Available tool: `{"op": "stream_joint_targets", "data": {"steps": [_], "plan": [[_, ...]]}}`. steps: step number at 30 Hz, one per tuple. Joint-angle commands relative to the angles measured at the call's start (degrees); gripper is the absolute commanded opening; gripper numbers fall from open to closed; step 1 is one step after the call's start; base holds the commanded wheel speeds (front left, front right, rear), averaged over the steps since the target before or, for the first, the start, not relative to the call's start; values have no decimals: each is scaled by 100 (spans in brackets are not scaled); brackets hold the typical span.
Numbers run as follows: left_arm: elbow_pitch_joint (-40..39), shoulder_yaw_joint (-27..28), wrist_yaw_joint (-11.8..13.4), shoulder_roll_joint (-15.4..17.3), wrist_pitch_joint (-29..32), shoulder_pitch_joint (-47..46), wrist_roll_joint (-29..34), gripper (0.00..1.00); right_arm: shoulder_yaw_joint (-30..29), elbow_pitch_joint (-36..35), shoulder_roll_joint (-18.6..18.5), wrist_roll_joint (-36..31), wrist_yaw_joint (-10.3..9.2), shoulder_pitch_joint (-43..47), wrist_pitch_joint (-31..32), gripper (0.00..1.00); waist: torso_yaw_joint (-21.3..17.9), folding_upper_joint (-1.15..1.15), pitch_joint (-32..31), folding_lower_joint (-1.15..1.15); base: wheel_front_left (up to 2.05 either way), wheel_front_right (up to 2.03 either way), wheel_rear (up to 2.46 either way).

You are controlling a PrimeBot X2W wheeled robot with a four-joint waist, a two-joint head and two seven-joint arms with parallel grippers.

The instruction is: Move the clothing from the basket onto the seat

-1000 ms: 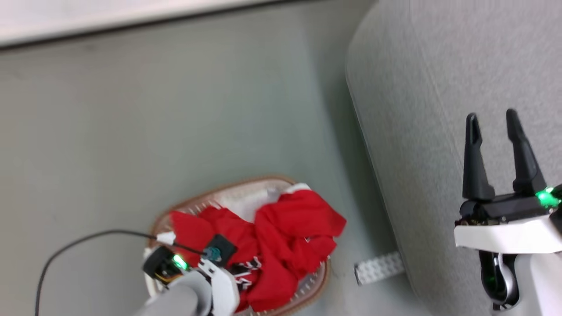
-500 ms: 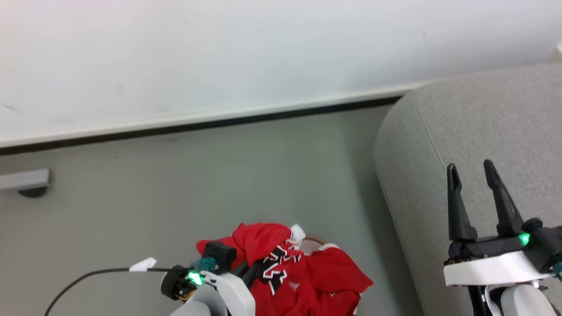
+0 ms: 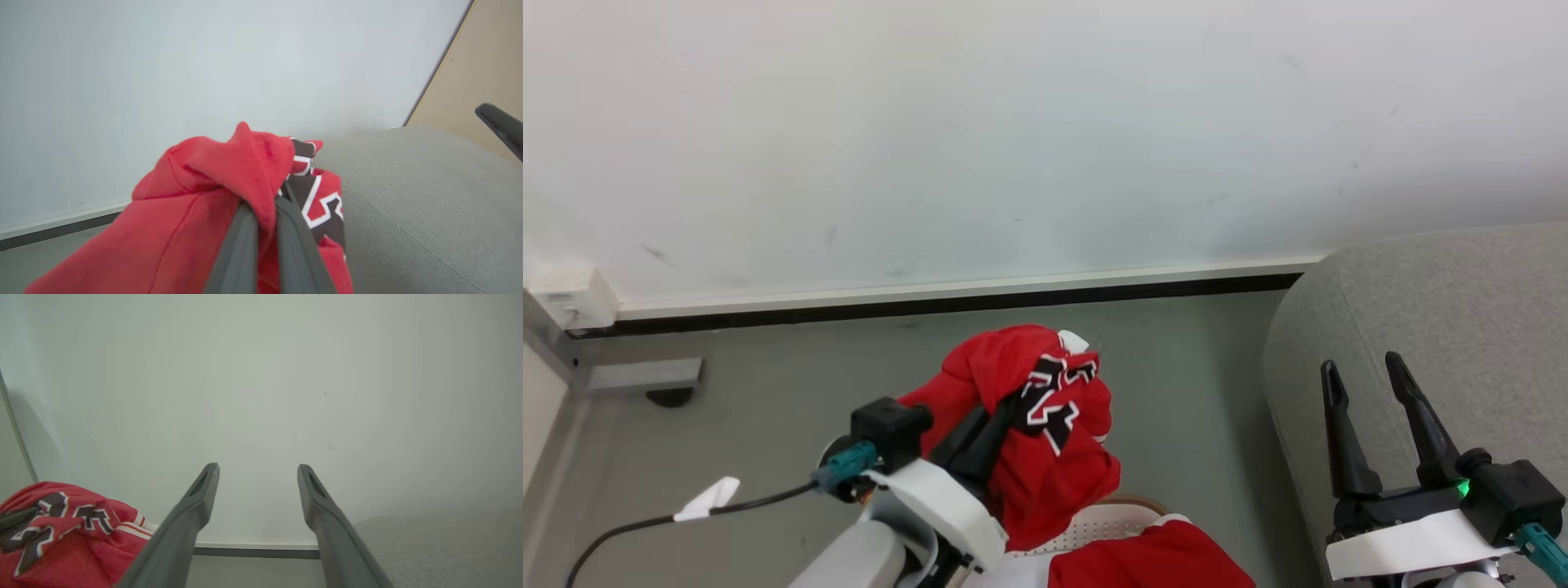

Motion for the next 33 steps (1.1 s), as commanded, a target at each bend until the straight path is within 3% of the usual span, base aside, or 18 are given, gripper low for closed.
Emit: {"op": "stream_joint_targets", "data": {"steps": [1,13,25,33], "plan": [[-152,40,19,39,18,-62,-17,0,16,13,-11,42,-12,59,-10,100,53,0,-54,2,0,0,0],[-1378,305,262,296,670,-543,-220,0,239,-65,-9,86,-12,106,-10,100,176,0,-166,2,0,0,0],[-1754,388,436,417,777,-450,-250,0,417,-78,-15,1,-12,99,-10,100,93,0,-75,2,0,0,0],[-1782,343,455,397,790,-439,-292,0,1340,79,-352,-118,-12,-166,-10,100,89,0,-41,2,0,0,0]]}}
